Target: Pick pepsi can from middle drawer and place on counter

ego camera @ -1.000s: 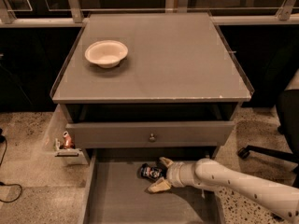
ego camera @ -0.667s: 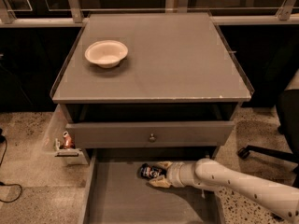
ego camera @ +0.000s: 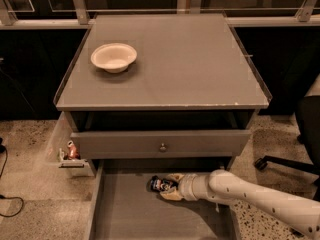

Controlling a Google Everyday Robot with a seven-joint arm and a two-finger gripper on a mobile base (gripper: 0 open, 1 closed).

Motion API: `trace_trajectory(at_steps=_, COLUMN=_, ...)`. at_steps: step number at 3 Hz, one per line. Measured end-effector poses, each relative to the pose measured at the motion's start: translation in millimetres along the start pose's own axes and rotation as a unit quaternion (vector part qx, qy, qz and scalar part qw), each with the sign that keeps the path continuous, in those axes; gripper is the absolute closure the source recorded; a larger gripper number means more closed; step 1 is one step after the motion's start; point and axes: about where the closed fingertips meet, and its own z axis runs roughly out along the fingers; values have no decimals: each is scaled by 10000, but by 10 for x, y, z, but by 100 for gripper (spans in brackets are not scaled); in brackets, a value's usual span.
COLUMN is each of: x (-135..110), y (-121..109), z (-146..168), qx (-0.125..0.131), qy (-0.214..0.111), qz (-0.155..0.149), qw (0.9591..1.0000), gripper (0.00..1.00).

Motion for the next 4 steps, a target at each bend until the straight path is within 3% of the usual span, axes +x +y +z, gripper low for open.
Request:
trace_trajectory(at_steps=1, x=20, y=48, z=-61, qx=-158, qy=-7, qz=91, qw=9998, gripper=100)
trace_trajectory(at_steps=3, x=-80, y=-19, z=-658, qx=-513, qy=-276, qz=430, qw=9974, gripper=100)
trace_trajectory(at_steps=4, x=-203, y=-39, z=-1114, qx=-586, qy=-467, qz=512, qw=9959, gripper=100)
